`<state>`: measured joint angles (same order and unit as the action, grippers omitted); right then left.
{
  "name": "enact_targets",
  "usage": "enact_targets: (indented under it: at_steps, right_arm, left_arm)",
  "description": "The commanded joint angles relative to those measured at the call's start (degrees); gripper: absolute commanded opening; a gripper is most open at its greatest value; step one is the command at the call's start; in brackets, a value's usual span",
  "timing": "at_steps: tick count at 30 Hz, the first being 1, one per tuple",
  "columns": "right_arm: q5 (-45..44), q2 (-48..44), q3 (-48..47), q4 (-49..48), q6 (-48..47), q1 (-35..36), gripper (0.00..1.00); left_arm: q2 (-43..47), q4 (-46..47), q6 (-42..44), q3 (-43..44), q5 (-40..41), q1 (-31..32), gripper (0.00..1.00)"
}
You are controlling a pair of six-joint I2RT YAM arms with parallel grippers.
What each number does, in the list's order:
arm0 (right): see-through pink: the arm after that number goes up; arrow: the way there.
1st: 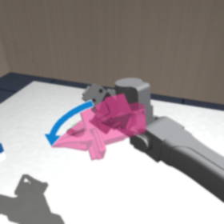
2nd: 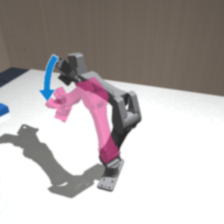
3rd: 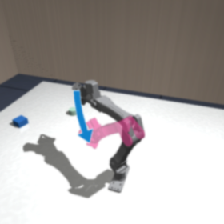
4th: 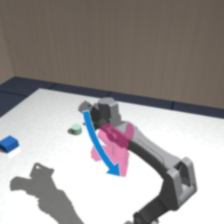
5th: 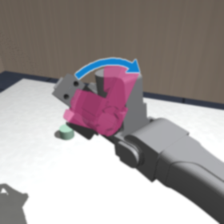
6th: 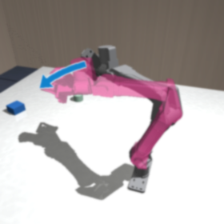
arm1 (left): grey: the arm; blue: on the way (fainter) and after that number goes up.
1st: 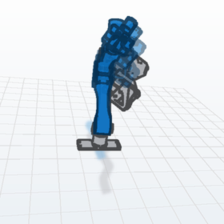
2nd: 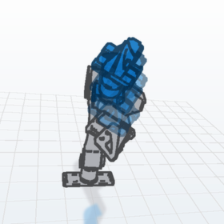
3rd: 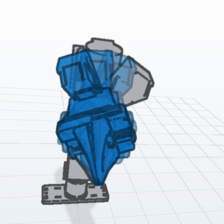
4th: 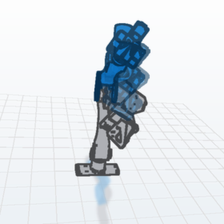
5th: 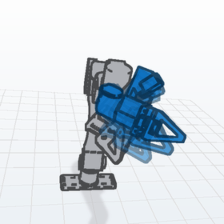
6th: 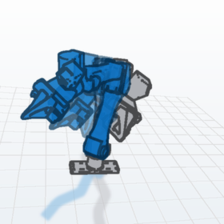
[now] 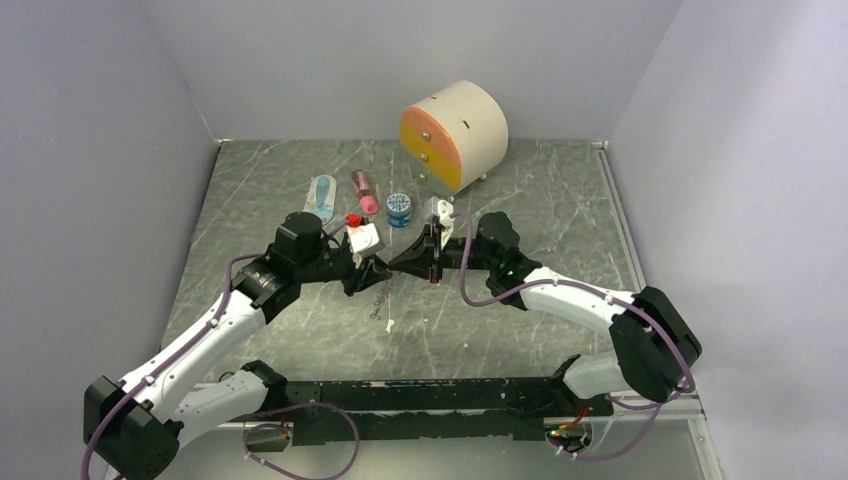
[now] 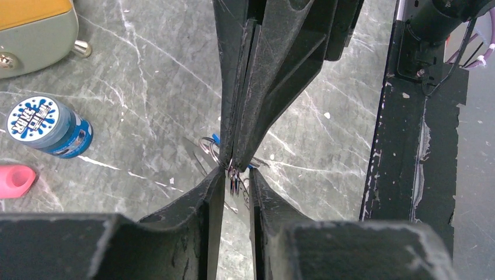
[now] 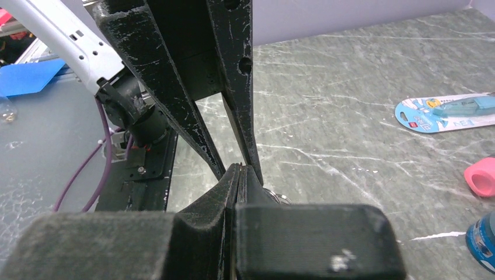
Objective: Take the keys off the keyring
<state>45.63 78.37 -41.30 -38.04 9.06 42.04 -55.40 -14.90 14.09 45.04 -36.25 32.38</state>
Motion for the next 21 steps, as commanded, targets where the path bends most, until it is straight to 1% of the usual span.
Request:
enact_targets:
  at_steps: [1,3,8,18,21]
  right_arm:
    - [1.37,-2.30,-1.35,-3.20,-0.97,0.23,0.00]
    - [1.36,-2.41,-1.03,-3.92,-0.77,0.19,0.00]
    - [-0.32,-3.16,-0.28,-3.29,-1.32,-0.10,0.00]
    - [-8.66,-5.33,2.49,1.68,0.22,-2.41,0.00]
    - [-9.98,-5.55,2.73,2.91,0.93,-2.58,0.00]
  left_arm:
    - [-0.09,0.23,0.66,2.31,-1.50,-0.19,0.25]
    - [-0.31,-0.20,0.84,2.64,-1.65,-0.16,0.16]
    - [-0.29,-0.61,0.88,2.86,-2.01,-0.20,0.03]
    - [2.20,-0.44,0.77,2.46,0.82,-0.14,0.03]
    - [3.01,0.43,0.34,2.05,1.66,-0.13,0.03]
